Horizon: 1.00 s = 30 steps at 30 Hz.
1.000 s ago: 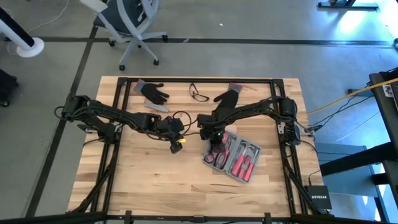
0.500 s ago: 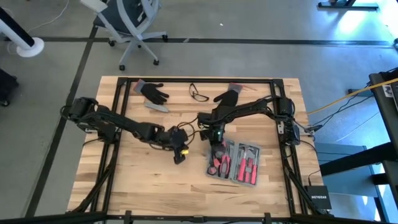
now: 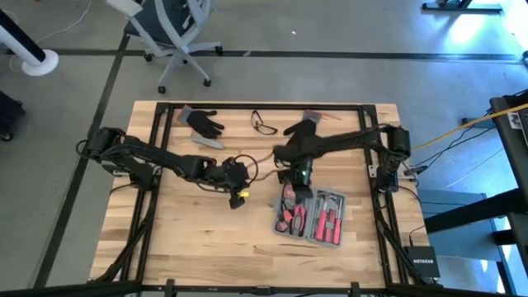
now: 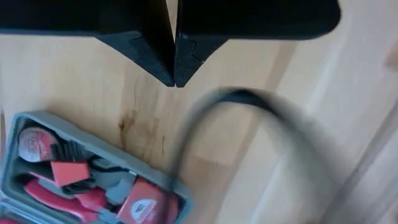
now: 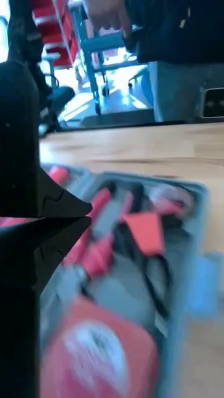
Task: Prefit tool cases
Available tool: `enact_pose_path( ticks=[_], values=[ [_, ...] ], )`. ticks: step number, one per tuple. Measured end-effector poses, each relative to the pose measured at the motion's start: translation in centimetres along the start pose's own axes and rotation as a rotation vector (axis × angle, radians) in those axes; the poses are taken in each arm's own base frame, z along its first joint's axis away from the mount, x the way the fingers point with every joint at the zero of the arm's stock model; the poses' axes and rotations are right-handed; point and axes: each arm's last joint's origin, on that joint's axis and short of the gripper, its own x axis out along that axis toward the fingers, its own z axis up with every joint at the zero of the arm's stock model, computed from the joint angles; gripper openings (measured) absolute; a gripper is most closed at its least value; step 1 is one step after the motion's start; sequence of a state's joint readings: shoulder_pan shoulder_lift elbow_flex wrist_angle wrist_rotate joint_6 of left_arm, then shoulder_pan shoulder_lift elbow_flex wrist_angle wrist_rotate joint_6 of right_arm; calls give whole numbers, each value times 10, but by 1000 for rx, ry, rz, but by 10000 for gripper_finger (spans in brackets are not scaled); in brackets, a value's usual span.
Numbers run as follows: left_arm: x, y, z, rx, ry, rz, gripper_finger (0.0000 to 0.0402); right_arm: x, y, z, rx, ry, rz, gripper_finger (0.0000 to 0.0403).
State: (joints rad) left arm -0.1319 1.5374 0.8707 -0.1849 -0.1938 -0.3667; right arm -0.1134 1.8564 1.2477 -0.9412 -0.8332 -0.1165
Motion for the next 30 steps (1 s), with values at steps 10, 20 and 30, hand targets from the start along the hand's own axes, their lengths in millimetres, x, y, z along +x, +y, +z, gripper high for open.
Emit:
enact_pose_path(
  ticks=[10,20,30],
  values=[
    [33,27,9,54,24,-227,0,37,21,-44,397,-440,-18,20],
    [55,-28,-10,-28,24,-282,0,67,46,-70,471,-566,-86,143],
    [79,-74,-1,-208,3,-229,0,78,42,-82,549,-638,-353,220]
  ],
)
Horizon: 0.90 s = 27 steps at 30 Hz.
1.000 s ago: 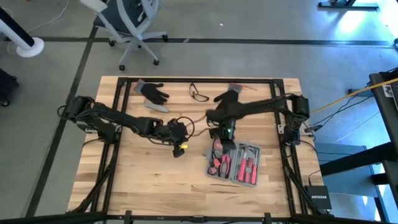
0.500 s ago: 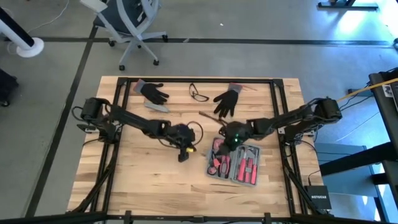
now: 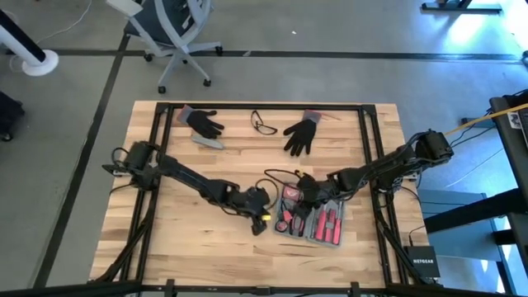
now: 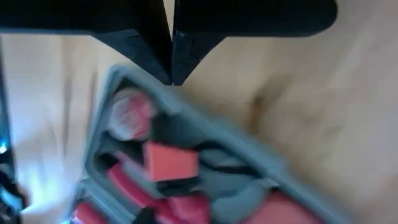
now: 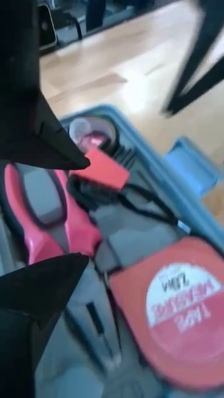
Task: Prefit tool cases
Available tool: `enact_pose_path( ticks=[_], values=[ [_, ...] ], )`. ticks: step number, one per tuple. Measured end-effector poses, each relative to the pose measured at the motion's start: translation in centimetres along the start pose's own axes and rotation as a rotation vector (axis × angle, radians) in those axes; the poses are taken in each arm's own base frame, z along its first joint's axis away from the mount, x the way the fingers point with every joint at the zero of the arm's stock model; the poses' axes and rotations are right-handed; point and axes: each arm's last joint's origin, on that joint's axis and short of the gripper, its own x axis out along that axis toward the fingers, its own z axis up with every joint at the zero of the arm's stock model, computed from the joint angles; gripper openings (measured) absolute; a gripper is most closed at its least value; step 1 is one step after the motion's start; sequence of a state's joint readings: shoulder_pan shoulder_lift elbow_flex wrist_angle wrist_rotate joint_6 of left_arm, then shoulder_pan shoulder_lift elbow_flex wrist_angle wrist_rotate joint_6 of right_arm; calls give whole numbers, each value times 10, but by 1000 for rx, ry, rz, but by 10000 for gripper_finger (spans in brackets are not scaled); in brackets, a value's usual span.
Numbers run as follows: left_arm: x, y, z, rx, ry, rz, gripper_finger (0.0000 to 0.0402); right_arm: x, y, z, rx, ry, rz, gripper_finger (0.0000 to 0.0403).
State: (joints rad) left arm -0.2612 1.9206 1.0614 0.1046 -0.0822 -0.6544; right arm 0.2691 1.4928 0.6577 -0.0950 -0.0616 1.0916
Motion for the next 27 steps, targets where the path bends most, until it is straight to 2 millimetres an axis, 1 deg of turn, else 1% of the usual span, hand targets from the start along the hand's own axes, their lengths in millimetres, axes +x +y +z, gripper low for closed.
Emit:
enact_pose_path(
  ticks=[2,5,9,11,16,20,24,27],
  values=[
    [11,-11,3,-7,24,6,0,1,-1,-1,-13,8,-7,214],
    [24,-21,4,-11,89,53,0,1,3,-4,-46,0,10,204],
    [28,-29,11,6,89,51,0,2,6,-2,-45,-46,27,197],
    [28,-29,12,-1,71,67,0,5,5,-1,-39,-54,18,196],
    [27,-20,14,3,88,120,0,12,2,-5,-18,-36,-12,195],
    [27,-14,14,-14,108,146,0,14,4,-4,13,-28,24,195],
    [26,-15,15,-46,107,134,0,13,10,-7,5,17,53,195],
    [23,-22,13,-62,128,94,0,13,12,-8,4,26,61,195]
  ],
)
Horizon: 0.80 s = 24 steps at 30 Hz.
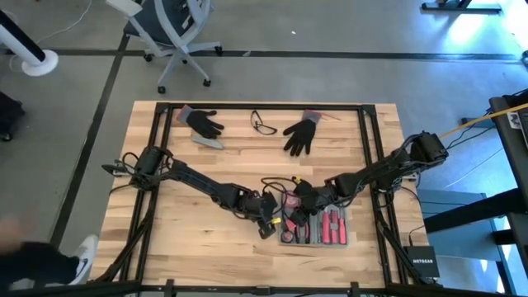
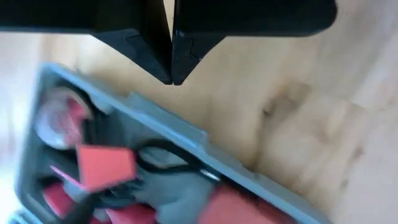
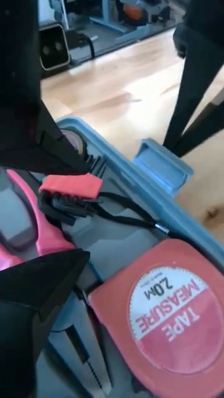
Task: Prefit tool cases
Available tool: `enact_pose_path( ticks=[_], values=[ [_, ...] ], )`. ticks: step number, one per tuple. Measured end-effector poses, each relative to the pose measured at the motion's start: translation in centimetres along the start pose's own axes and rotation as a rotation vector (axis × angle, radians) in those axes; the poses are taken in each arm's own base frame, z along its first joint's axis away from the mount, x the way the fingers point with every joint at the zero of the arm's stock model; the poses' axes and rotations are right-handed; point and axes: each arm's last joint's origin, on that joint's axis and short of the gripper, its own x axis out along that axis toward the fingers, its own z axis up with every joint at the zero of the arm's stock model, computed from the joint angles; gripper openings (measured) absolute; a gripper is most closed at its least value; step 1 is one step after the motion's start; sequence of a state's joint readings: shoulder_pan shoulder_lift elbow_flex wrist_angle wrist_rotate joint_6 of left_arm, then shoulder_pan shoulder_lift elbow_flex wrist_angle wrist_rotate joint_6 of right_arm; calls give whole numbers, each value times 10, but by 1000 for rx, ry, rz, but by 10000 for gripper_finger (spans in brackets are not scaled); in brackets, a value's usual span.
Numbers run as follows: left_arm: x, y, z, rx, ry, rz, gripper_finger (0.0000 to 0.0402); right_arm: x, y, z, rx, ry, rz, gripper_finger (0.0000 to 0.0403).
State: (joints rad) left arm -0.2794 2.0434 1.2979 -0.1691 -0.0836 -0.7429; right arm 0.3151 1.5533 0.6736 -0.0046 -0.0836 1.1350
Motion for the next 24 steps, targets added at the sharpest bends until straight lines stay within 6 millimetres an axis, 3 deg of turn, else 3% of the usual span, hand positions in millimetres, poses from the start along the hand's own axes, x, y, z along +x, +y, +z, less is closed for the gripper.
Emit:
enact_pose_path(
  ticks=[8,12,17,24],
  values=[
    [-29,-28,-13,70,-61,10,0,-13,8,5,-39,-102,23,195],
    [-36,-42,-19,27,-111,-13,0,-23,15,-3,-67,-48,78,195],
    [-19,-46,-29,-1,-112,-38,0,-21,19,-24,-43,10,53,195],
    [-1,-39,-29,-54,-125,-26,0,-17,17,-25,24,-53,7,195]
  ],
)
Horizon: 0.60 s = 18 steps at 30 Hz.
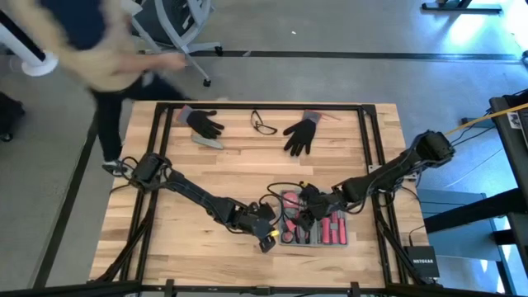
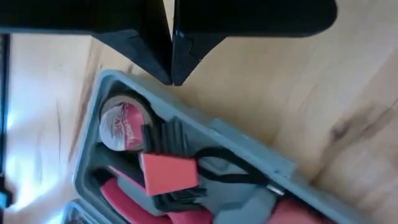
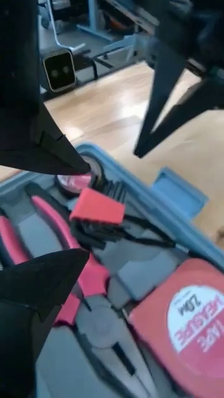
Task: Prefit tool cases
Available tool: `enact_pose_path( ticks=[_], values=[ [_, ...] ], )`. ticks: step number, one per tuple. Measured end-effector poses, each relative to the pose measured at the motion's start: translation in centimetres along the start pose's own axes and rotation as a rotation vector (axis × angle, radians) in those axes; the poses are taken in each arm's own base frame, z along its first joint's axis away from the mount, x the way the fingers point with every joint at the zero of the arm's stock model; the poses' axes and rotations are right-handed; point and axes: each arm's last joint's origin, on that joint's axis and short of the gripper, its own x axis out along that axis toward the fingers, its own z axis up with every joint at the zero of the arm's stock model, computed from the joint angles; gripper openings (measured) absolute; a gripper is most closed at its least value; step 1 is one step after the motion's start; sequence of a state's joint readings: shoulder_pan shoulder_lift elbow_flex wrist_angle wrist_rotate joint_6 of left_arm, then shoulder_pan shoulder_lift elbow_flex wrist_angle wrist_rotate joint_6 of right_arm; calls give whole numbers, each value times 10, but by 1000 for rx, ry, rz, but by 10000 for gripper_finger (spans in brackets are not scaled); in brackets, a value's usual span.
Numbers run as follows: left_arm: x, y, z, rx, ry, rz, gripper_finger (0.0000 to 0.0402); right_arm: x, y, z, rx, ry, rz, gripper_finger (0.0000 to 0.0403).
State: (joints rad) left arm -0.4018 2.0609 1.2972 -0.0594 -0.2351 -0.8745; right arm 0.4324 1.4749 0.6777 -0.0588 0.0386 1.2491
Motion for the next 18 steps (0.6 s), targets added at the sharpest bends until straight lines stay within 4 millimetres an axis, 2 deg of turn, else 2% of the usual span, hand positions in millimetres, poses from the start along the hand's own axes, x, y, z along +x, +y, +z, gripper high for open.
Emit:
enact_pose_path(
  ticks=[9,18],
  values=[
    [16,14,8,-35,1,-8,0,14,-6,-3,33,22,-43,195],
    [18,18,15,-54,-12,-18,0,16,-2,-2,80,21,-2,195]
  ],
)
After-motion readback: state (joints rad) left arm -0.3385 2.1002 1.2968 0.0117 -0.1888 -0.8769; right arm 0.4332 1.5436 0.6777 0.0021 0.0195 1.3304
